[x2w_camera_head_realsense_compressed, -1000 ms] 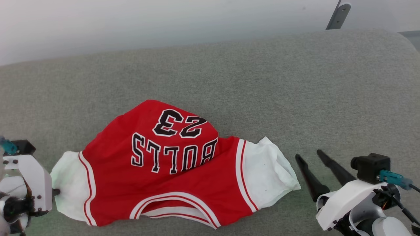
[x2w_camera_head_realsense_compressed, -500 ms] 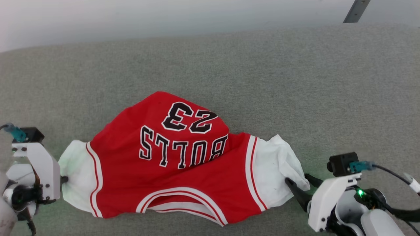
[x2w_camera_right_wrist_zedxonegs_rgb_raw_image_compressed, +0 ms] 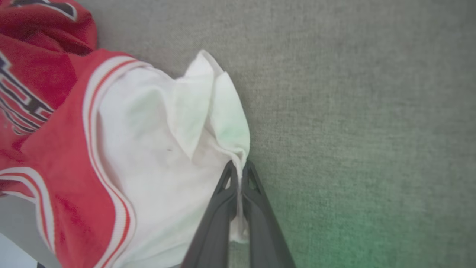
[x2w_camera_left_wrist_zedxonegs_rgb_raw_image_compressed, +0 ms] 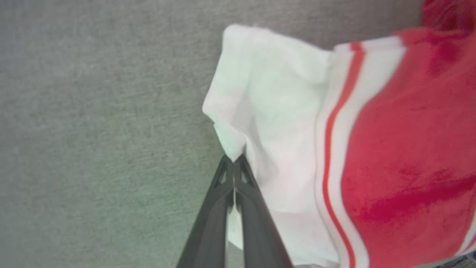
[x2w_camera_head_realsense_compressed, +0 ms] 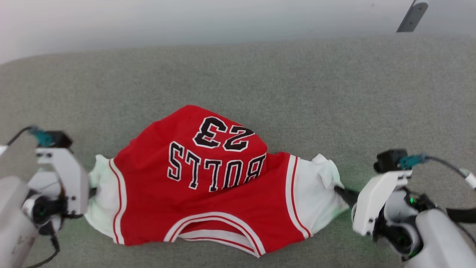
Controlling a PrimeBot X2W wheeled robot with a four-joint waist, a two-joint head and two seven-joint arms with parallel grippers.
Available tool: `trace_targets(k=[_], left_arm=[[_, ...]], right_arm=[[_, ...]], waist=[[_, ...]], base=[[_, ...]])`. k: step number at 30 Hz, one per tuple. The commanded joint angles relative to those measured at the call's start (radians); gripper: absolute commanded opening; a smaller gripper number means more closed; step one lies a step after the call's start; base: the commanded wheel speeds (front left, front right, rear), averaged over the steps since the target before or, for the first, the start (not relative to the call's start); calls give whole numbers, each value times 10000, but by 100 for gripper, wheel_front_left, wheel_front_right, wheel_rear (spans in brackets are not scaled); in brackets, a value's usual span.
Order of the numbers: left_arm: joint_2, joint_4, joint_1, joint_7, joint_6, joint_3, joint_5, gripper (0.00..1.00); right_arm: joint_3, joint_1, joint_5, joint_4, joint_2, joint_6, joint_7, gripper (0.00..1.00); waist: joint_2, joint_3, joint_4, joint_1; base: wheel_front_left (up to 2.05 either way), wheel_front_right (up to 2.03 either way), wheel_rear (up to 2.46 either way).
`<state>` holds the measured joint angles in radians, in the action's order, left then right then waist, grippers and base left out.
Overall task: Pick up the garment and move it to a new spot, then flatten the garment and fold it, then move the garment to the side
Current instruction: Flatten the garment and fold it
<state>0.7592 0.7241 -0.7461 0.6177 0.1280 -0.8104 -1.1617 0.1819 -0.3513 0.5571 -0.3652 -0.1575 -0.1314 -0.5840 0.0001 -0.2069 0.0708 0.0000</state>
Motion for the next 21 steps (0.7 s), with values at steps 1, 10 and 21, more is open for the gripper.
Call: trace_targets(k=[1,10,21], left_arm=[[-10,-143,-199,134,34,-55,-38,0],[142,-1033,-1533,881,-87,-170,407,0],[204,-1619,-3544,1513,-514,297,568,0]], right_arm=[[-110,-251,255,179,-63,15,-114,0],[-1033,-1599,1299,1153,-187,15,-972,0],[-2364,-4351,830,588,310,15,-447,0]], waist=[[-1,324,-124,0],[-1,1374,-371,0],[-1,2000,-548,0]], base=[[0,0,0],[0,0,0],[0,0,0]])
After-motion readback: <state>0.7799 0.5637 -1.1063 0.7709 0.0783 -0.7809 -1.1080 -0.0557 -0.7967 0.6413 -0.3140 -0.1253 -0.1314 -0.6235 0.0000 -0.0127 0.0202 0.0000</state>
